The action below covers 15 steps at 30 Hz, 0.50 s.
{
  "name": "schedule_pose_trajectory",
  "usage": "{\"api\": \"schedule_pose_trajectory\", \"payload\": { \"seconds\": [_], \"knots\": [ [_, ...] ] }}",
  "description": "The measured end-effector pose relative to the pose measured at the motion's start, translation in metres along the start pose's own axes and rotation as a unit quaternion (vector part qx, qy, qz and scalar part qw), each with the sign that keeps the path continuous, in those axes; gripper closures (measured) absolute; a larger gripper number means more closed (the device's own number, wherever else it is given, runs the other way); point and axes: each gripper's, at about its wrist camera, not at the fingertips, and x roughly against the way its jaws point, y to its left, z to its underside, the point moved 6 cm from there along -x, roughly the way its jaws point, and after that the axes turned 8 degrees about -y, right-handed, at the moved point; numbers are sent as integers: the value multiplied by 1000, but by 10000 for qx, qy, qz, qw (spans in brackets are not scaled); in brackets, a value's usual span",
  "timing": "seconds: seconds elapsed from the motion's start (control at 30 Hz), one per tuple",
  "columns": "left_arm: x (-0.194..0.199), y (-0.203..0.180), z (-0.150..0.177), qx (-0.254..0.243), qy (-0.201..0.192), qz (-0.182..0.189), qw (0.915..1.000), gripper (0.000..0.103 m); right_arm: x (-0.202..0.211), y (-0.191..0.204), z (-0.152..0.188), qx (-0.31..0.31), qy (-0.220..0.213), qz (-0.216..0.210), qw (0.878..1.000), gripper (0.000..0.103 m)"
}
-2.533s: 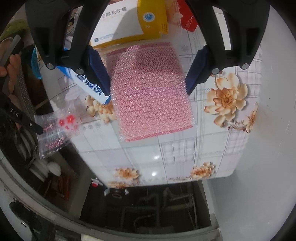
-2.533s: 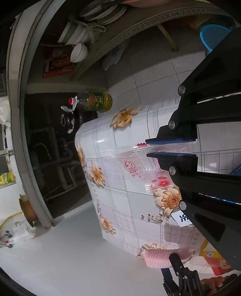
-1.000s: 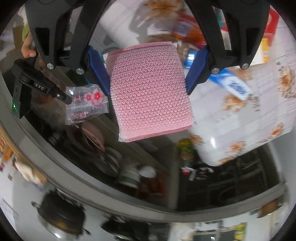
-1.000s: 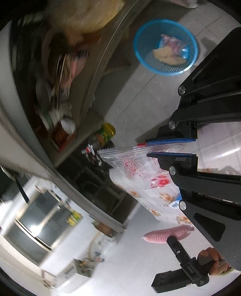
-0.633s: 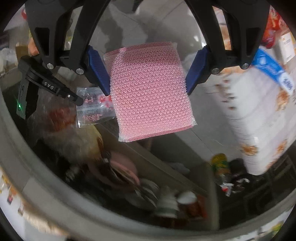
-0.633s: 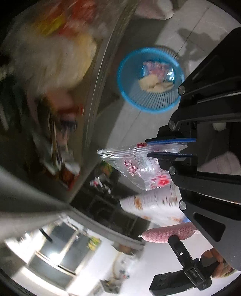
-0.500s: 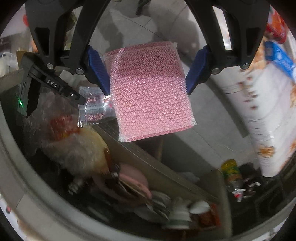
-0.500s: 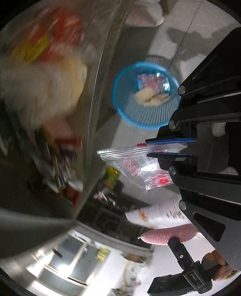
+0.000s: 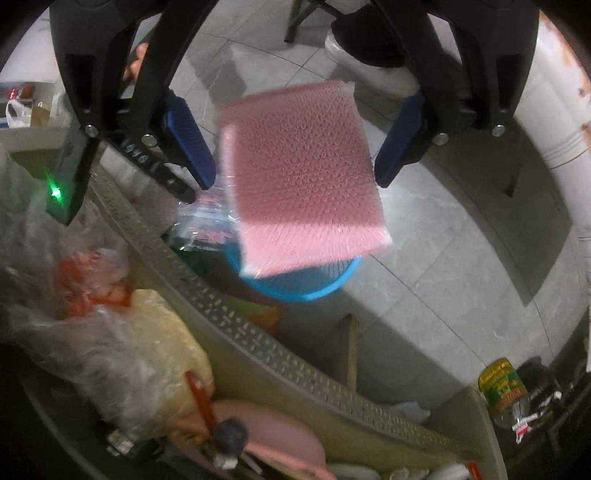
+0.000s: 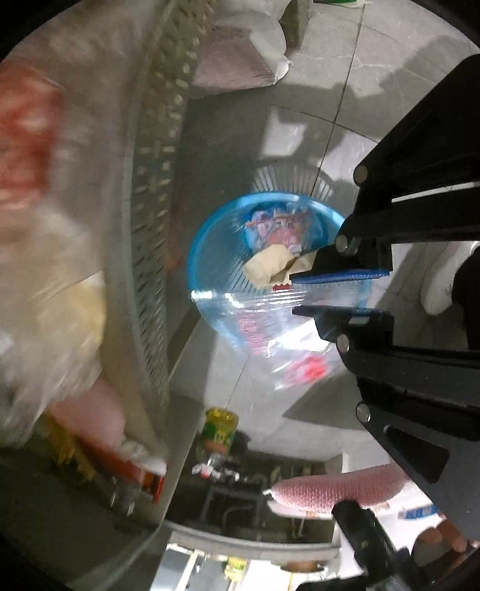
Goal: Collect trash
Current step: 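Carry the sponge and clear bag over the blue wastebasket and open both grippers, then move both tools back over the table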
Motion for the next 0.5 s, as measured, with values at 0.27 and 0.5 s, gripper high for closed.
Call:
{"api": "schedule_pose_trajectory", "payload": {
  "seconds": [0.27,0.5],
  "knots": [
    [-17,4,9,426,213,181,9987,19,-23,-33,22,-200,363,240,9989,61],
    [33,11,19,571,-159,424,9973,19,14,-30,29,6,280,120,9995,55]
  ]
}}
